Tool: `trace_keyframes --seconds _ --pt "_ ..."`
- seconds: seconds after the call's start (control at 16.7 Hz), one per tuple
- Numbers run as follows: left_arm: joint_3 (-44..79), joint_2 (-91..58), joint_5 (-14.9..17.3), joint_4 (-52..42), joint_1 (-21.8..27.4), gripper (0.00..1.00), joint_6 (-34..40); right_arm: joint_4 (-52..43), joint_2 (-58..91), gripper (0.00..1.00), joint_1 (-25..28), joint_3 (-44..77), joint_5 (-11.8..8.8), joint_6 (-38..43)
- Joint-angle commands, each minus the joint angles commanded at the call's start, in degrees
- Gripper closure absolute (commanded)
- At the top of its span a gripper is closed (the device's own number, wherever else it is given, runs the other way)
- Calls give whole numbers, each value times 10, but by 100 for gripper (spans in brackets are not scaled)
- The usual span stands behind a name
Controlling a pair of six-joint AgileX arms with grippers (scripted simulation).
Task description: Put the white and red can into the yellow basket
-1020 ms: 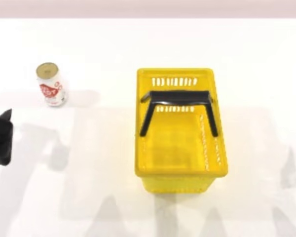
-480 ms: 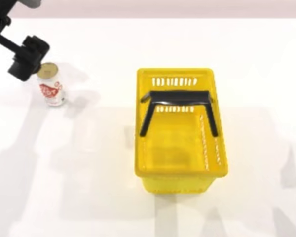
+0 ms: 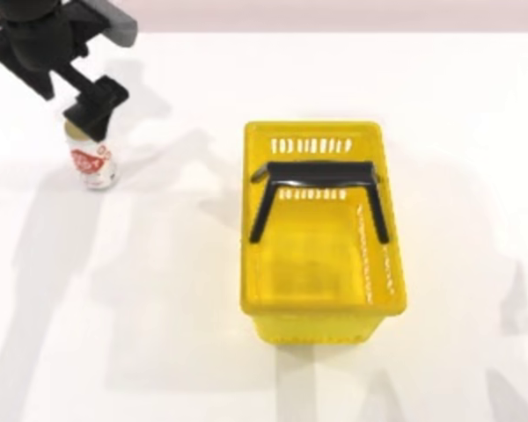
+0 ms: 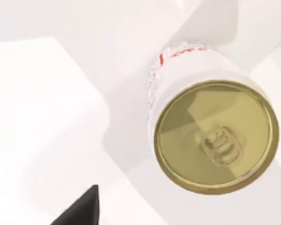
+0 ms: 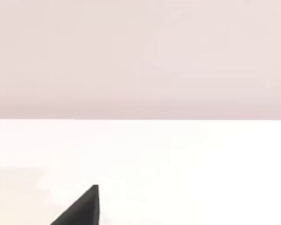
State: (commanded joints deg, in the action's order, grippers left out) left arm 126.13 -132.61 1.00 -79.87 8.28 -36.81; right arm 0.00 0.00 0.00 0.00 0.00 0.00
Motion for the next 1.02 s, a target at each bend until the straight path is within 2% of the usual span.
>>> trace_keyframes --seconds 0.24,0.66,1.02 --pt "82 -83 -6 -33 -3 0 -24 0 0 0 0 0 0 0" --pt "84 -88 -6 -32 -1 0 -25 0 0 0 0 0 0 0" --pt "-19 -84 -7 68 -4 0 -26 0 0 0 0 0 0 0"
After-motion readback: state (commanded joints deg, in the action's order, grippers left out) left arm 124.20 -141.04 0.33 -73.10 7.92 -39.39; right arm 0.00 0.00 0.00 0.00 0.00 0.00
